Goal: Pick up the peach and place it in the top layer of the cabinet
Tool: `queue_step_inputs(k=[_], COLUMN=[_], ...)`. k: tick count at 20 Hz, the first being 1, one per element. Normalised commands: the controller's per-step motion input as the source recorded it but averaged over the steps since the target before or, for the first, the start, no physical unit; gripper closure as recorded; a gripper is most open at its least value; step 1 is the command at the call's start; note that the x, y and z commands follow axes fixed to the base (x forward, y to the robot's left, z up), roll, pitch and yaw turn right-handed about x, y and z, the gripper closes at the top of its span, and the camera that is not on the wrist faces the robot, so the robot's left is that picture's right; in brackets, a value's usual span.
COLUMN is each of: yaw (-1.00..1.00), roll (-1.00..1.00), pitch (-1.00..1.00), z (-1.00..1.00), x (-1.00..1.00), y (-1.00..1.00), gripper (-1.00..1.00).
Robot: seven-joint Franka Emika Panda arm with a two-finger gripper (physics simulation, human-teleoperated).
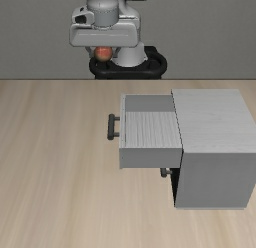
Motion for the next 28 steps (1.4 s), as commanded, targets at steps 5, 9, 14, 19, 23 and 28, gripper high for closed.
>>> queue_step_inputs(k=[5,9,14,19,23,28], yaw=[0.0,0.0,0.0,0.0,0.0,0.0], roll=[0.0,0.0,0.0,0.0,0.0,0.0], pitch=[0.0,0.0,0.0,0.0,0.0,0.0], z=[0.0,0.0,0.0,0.0,0.0,0.0], x=[0.0,0.5,1.0,1.0,1.0,0.4], y=[1.0,0.75,0.0,0.0,0.0,0.0], gripper=[1.0,1.0,1.0,1.0,1.0,-1.0])
